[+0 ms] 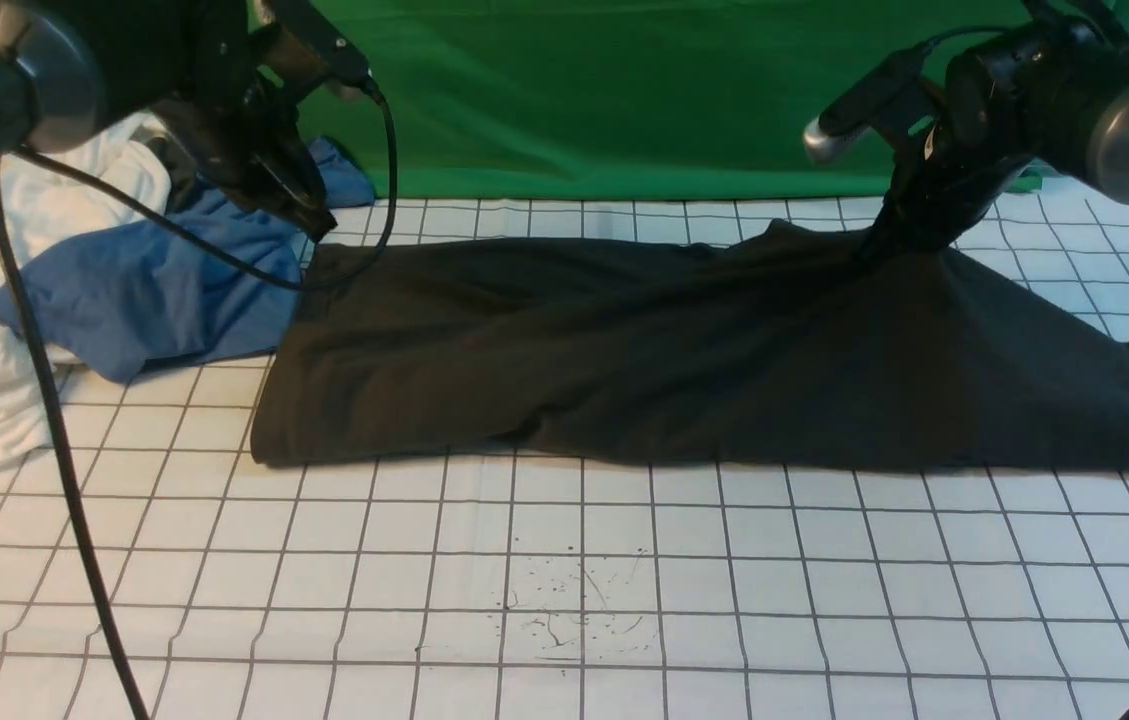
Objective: Fold a long-sleeved shirt over a white checkered tablecloth.
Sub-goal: 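Fold the black garment in half by bringing its near edge over to the far edge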
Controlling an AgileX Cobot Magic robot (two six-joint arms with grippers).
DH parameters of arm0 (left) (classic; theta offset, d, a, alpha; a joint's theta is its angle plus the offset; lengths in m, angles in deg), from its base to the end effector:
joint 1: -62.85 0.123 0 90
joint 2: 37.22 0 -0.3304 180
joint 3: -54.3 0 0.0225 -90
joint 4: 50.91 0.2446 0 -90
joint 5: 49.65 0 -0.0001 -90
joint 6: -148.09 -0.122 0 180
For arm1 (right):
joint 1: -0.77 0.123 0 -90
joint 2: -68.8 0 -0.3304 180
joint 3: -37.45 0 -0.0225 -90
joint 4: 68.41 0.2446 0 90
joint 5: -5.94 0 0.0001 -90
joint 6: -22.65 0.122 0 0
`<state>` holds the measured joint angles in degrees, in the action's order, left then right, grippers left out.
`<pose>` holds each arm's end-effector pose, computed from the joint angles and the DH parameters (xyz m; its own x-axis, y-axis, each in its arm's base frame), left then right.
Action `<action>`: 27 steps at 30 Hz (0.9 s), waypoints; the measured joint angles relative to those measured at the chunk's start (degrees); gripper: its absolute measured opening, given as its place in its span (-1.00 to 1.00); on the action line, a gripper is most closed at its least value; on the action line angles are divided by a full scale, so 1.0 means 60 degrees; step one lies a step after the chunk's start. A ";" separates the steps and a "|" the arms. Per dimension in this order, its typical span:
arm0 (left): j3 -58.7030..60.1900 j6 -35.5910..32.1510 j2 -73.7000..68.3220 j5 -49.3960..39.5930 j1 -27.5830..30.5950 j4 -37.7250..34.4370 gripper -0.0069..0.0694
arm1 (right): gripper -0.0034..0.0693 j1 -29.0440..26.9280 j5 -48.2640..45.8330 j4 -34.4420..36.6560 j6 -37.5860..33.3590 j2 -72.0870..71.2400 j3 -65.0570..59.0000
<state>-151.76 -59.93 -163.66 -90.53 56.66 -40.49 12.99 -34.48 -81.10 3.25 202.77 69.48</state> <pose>0.5159 -0.0414 0.2729 -0.6045 0.6517 -0.4580 0.4785 0.7568 0.4453 0.5394 0.0990 0.2374 -0.6097 -0.6250 -0.4875 -0.4807 0.7806 -0.3995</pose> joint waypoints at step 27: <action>-0.1831 0.2432 -0.2624 -0.0034 0.0453 -0.3435 0.37 | -0.53 -0.0051 -0.0054 -0.0116 0.0255 0.0000 0.0011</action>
<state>-162.74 -45.34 -179.41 -90.74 59.38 -61.10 12.68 -34.80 -81.79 4.78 202.77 69.55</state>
